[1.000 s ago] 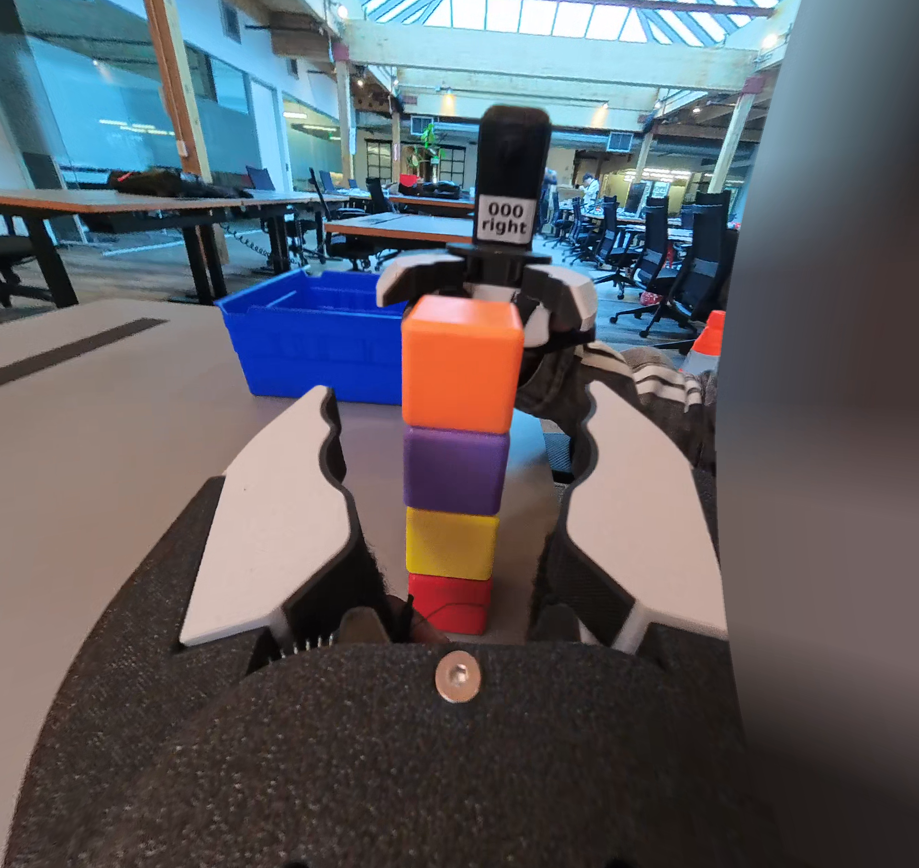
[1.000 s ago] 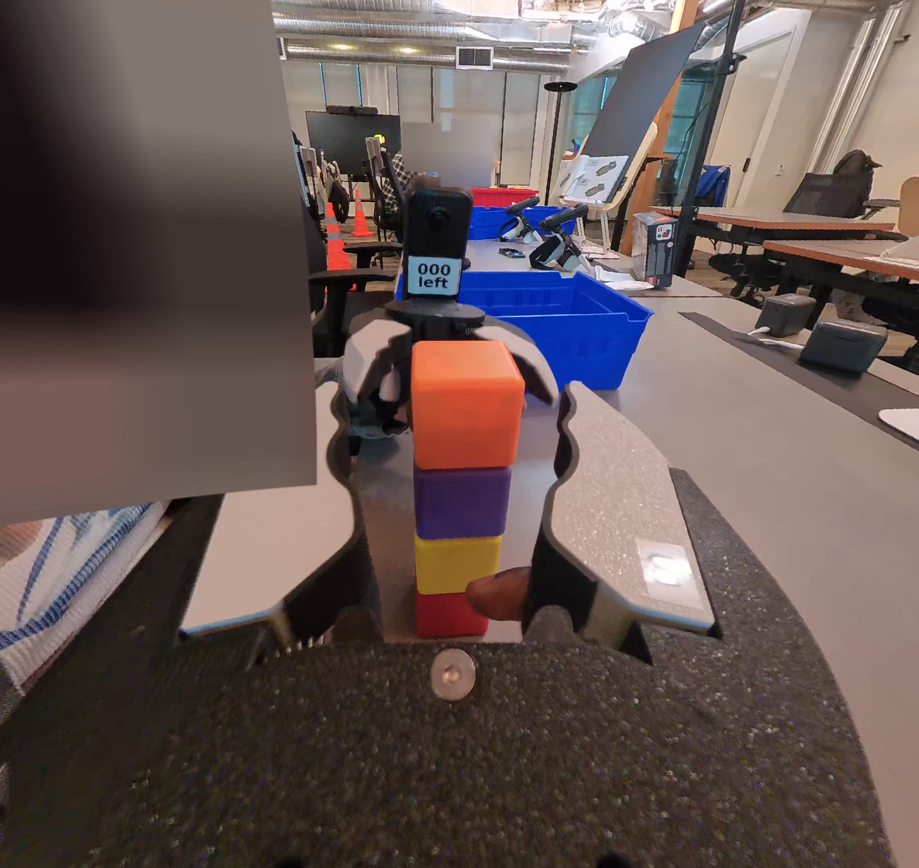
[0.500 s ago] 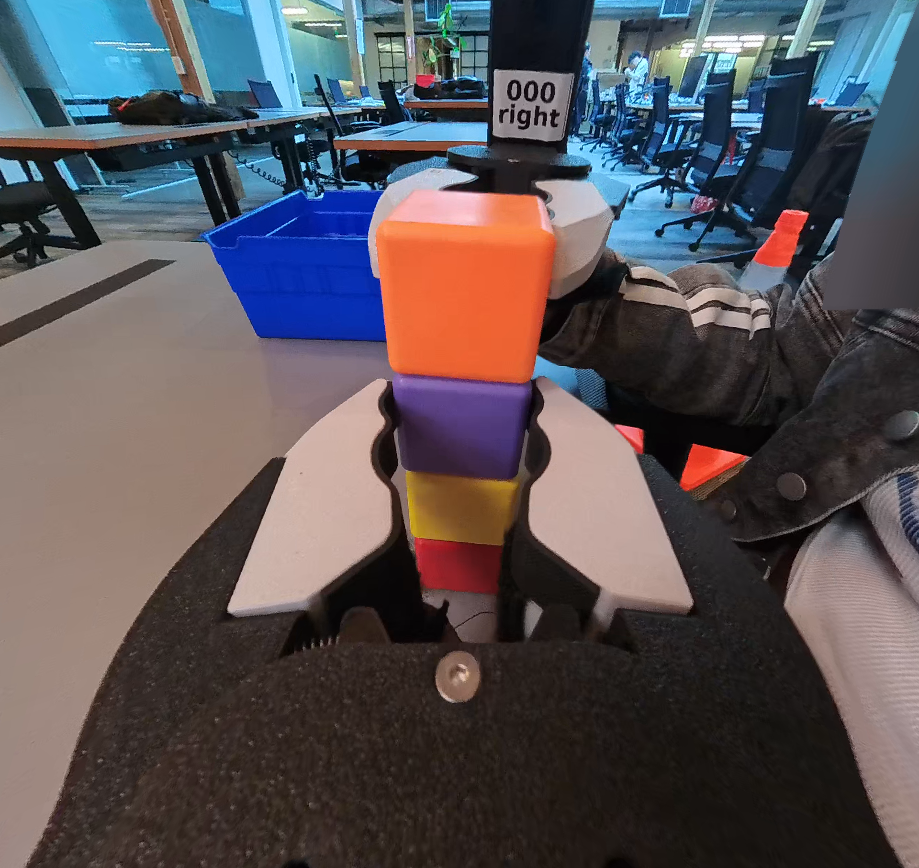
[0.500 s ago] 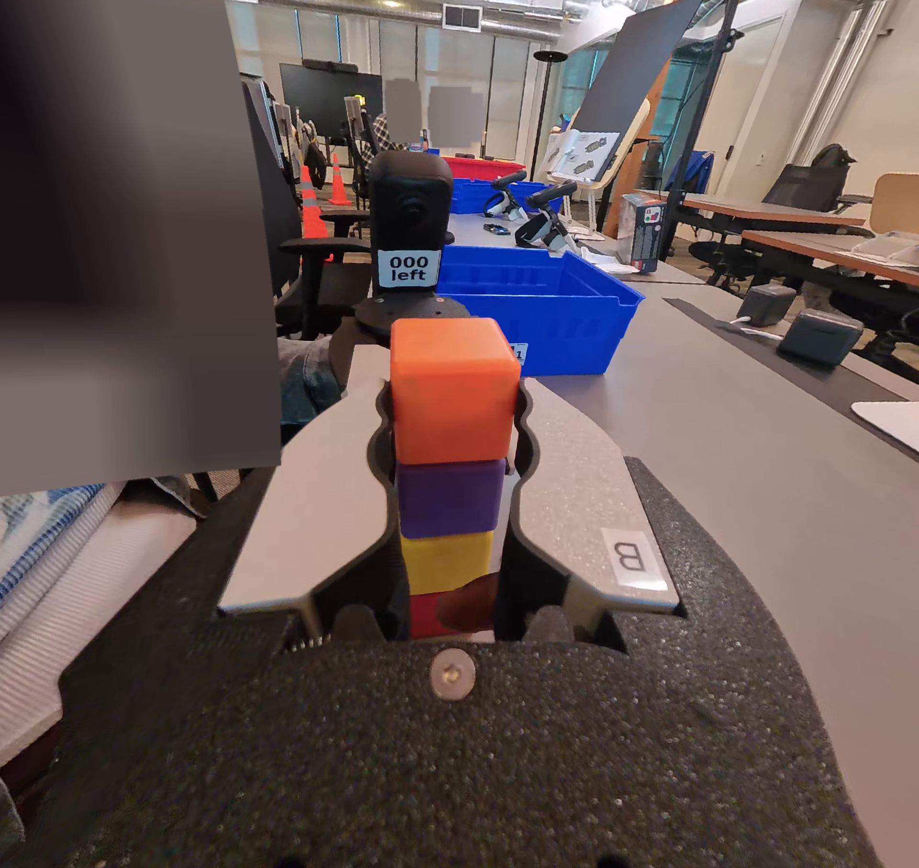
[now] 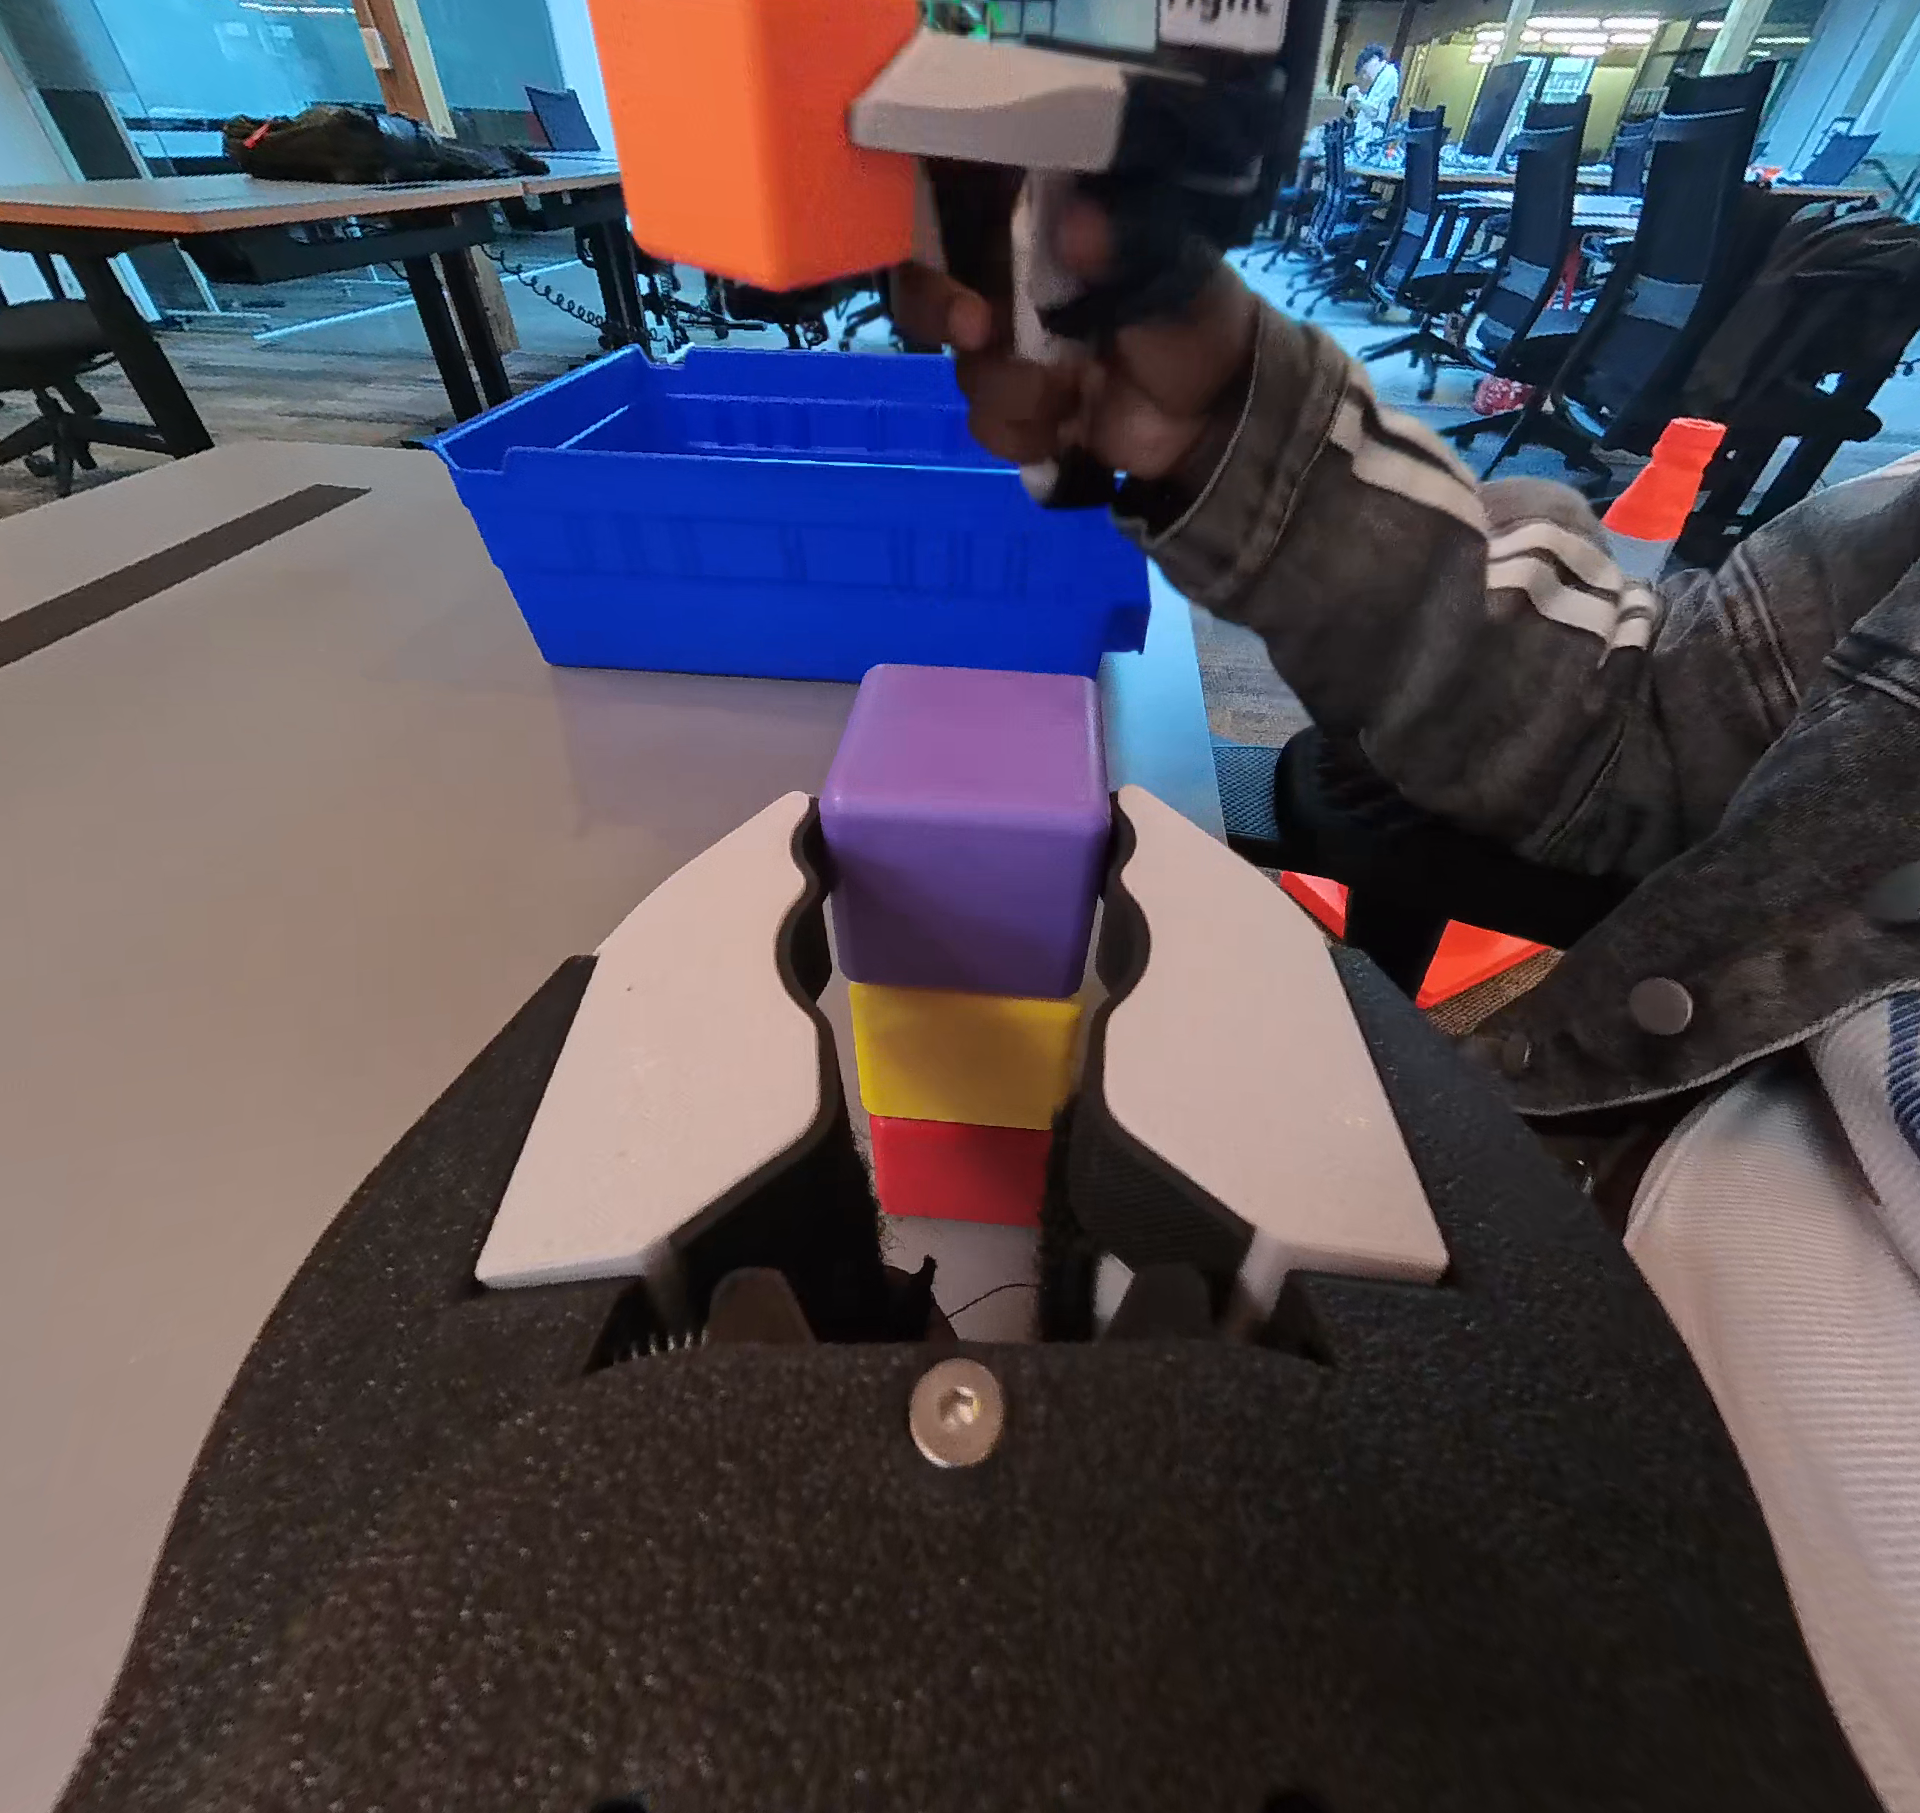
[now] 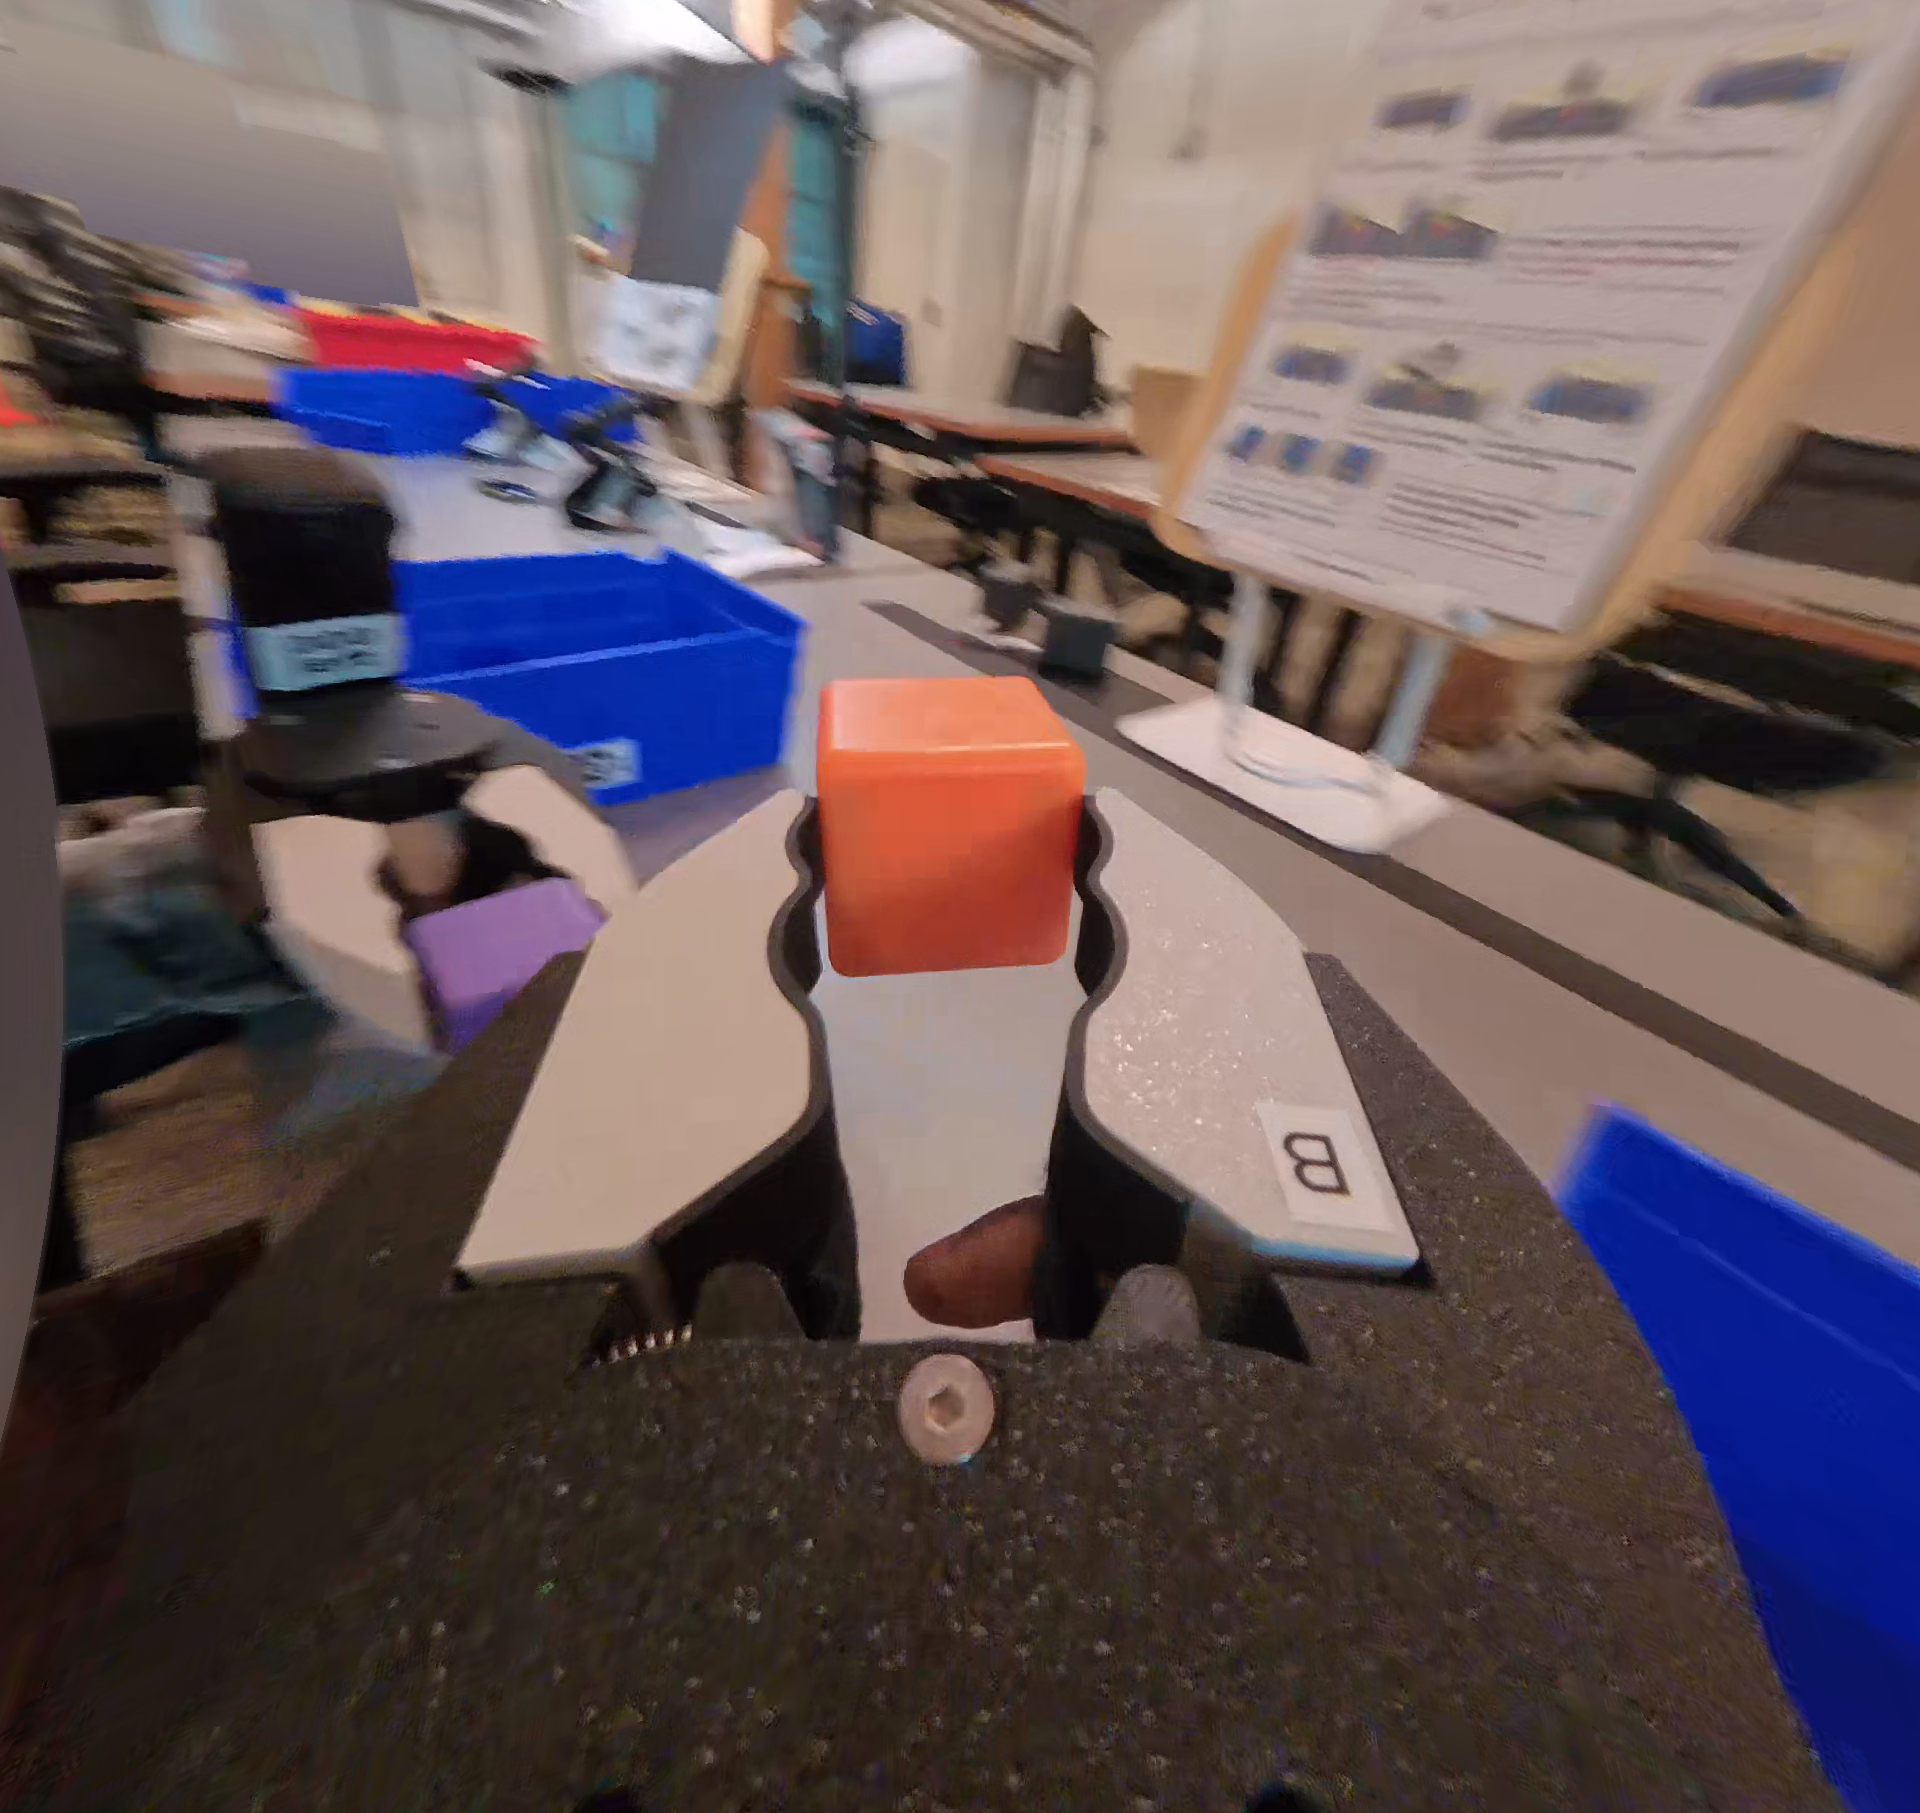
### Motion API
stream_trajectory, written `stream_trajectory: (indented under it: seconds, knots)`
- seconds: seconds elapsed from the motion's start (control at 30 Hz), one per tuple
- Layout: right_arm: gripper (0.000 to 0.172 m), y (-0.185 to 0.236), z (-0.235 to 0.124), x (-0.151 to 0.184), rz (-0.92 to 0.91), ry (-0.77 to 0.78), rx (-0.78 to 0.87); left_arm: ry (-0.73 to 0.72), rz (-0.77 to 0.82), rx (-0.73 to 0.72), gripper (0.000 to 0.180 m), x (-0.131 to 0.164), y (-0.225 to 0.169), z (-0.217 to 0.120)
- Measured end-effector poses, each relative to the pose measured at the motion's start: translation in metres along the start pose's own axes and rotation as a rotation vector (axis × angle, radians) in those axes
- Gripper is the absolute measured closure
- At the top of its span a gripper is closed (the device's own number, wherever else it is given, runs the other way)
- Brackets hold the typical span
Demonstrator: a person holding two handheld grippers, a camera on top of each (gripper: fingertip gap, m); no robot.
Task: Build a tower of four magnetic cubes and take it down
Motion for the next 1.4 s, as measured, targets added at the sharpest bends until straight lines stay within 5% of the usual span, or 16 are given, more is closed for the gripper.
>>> stream_trajectory:
  seconds: [0.3, 0.5, 0.63, 0.87, 1.07, 1.13, 1.3, 1.4]
  knots:
    - [0.125, -0.102, -0.055, 0.007, 0.072, 0.393, 0.468, 0.004, -0.005, 0.013, 0.131, 0.000, -0.001, 0.000]
    - [0.125, -0.163, -0.062, 0.077, 0.149, 0.871, 0.522, 0.011, -0.004, 0.017, 0.130, 0.001, -0.003, 0.000]
    - [0.125, -0.189, -0.060, 0.127, 0.203, 1.117, 0.528, 0.026, -0.002, 0.029, 0.114, 0.000, -0.005, 0.001]
    - [0.125, -0.202, -0.055, 0.169, 0.234, 1.297, 0.520, 0.039, 0.008, 0.016, 0.110, 0.001, -0.002, -0.006]
    - [0.124, -0.205, -0.052, 0.177, 0.235, 1.313, 0.522, 0.059, 0.008, 0.018, 0.110, 0.005, -0.002, -0.006]
    - [0.108, -0.210, -0.051, 0.171, 0.221, 1.268, 0.560, 0.063, 0.013, 0.020, 0.109, 0.007, -0.002, -0.005]
    - [0.087, -0.198, -0.023, 0.086, 0.198, 0.765, 0.567, 0.088, 0.004, 0.042, 0.102, 0.021, -0.002, 0.000]
    - [0.086, -0.137, -0.001, 0.002, 0.173, 0.342, 0.338, 0.144, 0.027, 0.040, 0.101, 0.032, -0.002, 0.005]
Point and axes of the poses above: each gripper's, where its closed fingertips meet, z out along the fingers, x out of its underside, y = z × x across the jaws, the point moved 2 cm from there along -z, back along the fingers, and after that the axes turned 2 degrees about x, right-handed, at the moved point
